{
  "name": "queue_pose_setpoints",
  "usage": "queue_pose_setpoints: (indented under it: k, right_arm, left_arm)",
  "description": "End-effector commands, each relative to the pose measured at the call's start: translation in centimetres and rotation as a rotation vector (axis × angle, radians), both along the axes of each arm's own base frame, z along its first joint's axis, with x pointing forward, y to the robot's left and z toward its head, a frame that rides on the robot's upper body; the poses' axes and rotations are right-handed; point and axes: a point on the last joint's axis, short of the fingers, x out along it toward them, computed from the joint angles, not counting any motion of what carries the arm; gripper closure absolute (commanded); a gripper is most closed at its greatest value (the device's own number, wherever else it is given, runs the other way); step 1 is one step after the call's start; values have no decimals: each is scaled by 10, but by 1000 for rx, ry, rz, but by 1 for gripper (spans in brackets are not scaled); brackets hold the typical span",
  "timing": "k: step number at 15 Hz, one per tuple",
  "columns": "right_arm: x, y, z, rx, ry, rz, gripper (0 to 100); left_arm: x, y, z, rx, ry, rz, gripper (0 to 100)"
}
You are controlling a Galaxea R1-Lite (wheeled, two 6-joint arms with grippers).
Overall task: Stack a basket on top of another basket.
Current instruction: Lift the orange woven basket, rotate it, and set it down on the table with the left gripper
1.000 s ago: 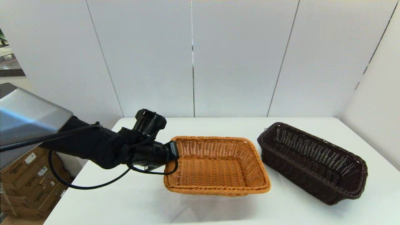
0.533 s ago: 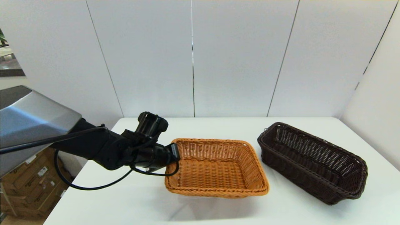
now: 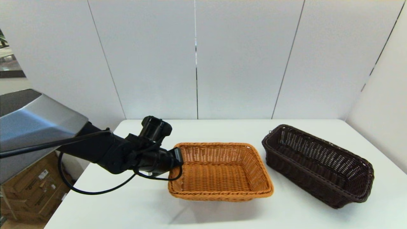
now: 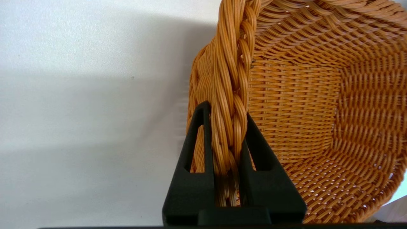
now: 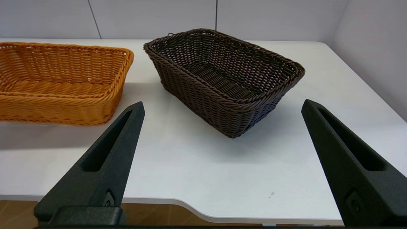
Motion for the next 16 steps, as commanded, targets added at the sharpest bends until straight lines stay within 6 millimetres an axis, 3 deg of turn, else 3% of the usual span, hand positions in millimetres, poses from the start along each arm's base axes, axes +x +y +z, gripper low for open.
queue_pose_setpoints:
  k: [1, 16]
  right_arm:
    - [0, 0, 0, 0, 1, 0, 0]
    - [0, 0, 0, 0, 1, 0, 0]
  left_arm:
    - [1, 0, -3, 0, 8, 7, 100]
    - [1, 2, -10, 14, 29, 12, 100]
